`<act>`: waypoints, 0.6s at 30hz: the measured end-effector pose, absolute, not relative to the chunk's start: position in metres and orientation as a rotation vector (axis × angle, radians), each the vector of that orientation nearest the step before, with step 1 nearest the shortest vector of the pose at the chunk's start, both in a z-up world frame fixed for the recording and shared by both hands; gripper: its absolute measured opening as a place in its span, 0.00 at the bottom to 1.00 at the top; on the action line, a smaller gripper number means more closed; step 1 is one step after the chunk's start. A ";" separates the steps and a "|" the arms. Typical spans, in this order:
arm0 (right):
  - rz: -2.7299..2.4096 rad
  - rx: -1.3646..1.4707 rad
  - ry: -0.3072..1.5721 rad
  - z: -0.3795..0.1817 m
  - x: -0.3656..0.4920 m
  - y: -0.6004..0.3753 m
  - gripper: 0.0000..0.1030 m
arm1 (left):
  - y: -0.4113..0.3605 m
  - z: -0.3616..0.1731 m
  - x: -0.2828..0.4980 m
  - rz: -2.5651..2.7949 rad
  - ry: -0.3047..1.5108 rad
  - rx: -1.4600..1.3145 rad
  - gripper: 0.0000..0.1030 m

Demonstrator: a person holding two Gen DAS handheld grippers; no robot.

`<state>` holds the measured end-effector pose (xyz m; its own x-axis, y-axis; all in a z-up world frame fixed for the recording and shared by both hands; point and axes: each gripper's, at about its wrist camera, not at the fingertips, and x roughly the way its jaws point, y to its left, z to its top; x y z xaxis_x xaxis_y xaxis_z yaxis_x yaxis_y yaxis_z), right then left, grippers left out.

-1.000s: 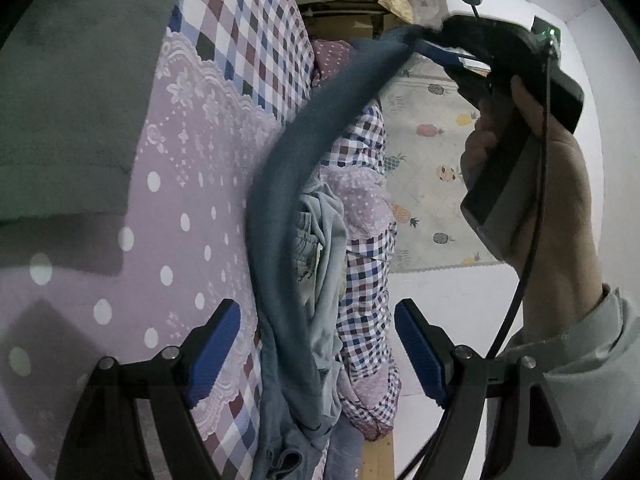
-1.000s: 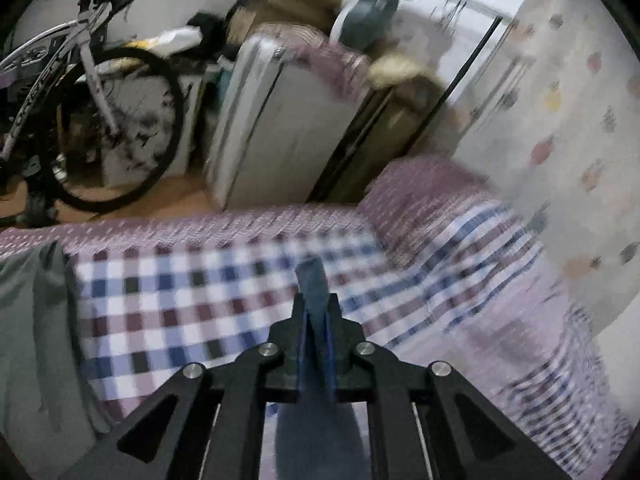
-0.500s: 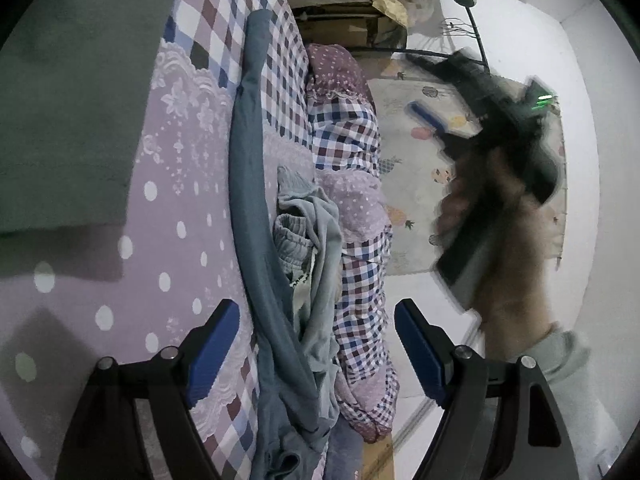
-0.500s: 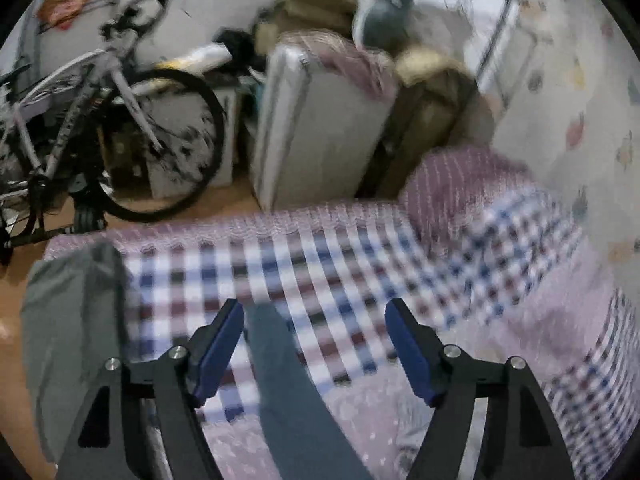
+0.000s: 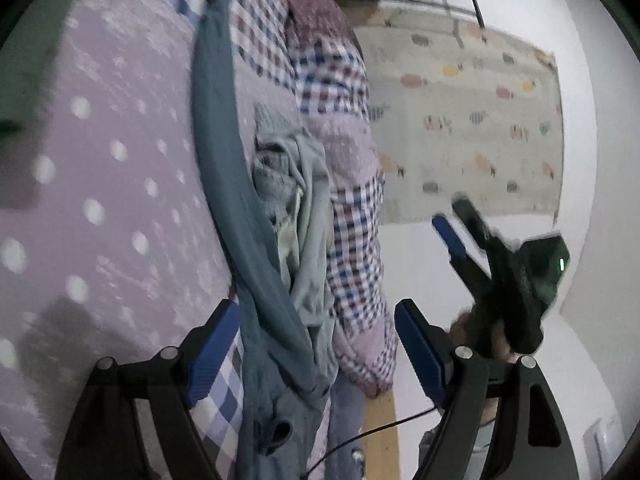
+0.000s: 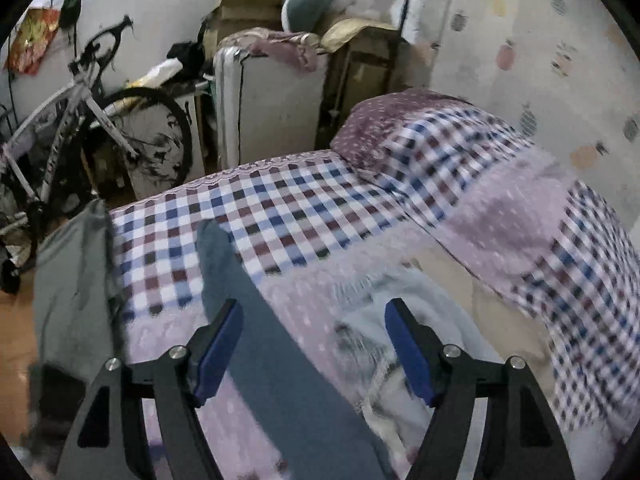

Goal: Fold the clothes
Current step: 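Grasp the teal shirt with the left tool while the right tool moves over it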

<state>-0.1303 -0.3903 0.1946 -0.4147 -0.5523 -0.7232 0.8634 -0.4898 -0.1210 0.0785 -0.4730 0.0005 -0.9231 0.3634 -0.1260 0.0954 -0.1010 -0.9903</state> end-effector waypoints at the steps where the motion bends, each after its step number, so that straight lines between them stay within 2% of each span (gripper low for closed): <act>1: -1.972 0.786 0.610 0.198 -0.125 -0.370 0.74 | -0.468 0.004 0.074 2.135 -1.933 -0.531 0.80; 6: -1.908 0.856 0.665 0.182 -0.099 -0.273 0.74 | -0.433 0.037 0.055 2.234 -1.603 -0.670 0.80; 8: -1.947 0.878 0.626 0.176 -0.095 -0.231 0.74 | -0.419 0.042 0.047 2.198 -1.531 -0.727 0.80; 14: -2.261 0.932 0.377 0.169 -0.096 -0.090 0.74 | -0.371 0.047 0.028 2.162 -1.327 -0.917 0.79; 18: -2.520 0.863 0.132 0.186 -0.082 0.006 0.74 | -0.347 0.040 0.020 2.167 -1.203 -1.080 0.71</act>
<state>-0.0817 0.0059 0.1860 -0.6919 -0.4015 -0.6001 0.4620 -0.8849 0.0593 0.0196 -0.3470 0.0396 -0.6017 0.6785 -0.4214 -0.0013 -0.5284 -0.8490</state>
